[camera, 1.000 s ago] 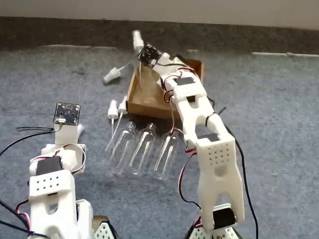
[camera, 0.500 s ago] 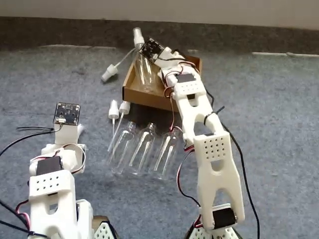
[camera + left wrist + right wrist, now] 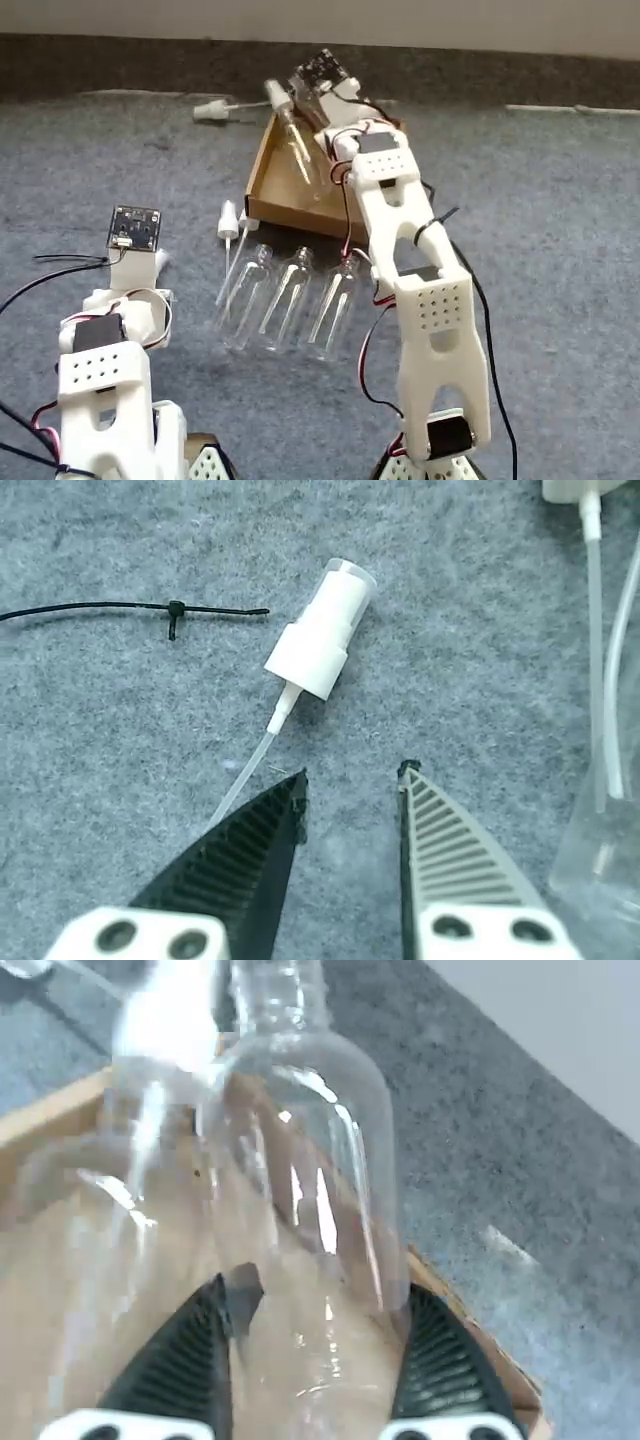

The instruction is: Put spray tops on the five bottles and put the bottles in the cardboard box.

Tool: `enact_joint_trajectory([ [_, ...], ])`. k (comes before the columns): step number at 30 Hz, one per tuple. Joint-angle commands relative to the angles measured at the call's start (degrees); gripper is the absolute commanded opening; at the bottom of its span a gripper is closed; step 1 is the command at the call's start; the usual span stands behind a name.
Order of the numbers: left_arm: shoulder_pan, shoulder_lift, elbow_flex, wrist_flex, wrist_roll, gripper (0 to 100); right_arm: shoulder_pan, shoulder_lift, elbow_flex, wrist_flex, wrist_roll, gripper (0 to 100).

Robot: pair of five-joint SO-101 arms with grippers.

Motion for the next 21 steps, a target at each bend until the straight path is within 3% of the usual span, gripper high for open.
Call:
enact_joint_trajectory([
  [1, 0.84, -0.31, -0.13, -0.79, -0.53, 15, -1.1, -5.93, -0.92, 2.59, -3.78, 3.0],
  [14, 0.84, -0.31, -0.13, -0.79, -0.53, 15, -10.95, -10.24, -5.67, 13.49, -4.22, 3.0],
  [21, 0.84, -0.31, -0.13, -0.79, -0.53, 15, -17.19, -17.36, -9.71, 29.76, -4.31, 3.0],
])
